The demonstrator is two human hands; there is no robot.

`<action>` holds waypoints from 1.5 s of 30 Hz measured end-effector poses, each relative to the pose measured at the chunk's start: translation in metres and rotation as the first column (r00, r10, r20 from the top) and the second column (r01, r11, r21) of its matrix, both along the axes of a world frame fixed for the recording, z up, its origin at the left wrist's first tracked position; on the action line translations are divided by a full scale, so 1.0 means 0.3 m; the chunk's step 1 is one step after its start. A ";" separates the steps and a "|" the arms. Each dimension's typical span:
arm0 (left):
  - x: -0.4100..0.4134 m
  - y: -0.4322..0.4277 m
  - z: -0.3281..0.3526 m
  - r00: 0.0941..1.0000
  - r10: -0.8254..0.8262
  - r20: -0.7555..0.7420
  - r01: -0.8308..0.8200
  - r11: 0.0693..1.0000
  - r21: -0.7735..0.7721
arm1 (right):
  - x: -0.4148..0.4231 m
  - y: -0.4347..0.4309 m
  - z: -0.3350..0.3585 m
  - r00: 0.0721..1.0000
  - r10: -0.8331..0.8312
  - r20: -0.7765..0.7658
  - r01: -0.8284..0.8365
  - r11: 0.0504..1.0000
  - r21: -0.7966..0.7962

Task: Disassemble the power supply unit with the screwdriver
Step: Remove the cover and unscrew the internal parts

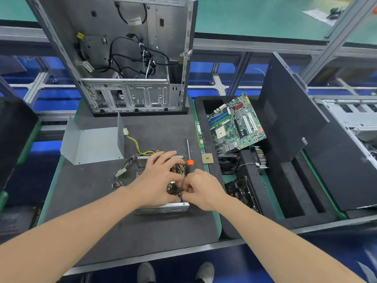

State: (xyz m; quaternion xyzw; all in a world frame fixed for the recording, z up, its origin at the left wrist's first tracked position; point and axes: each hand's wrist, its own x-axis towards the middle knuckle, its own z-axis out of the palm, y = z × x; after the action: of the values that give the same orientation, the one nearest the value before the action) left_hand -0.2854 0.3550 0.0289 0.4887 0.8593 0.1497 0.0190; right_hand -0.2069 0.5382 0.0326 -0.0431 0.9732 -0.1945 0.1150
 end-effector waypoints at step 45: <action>-0.084 -0.092 0.019 0.967 -0.256 0.006 0.254 0.952 -0.170 | 0.028 0.024 -0.025 0.983 0.152 -0.106 -0.163 0.981 -0.103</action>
State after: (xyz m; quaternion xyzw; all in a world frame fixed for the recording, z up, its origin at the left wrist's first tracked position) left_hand -0.3107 0.3276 0.0347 0.5933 0.7988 0.0683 0.0725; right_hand -0.1984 0.5454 0.0250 -0.1359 0.9588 -0.2363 0.0797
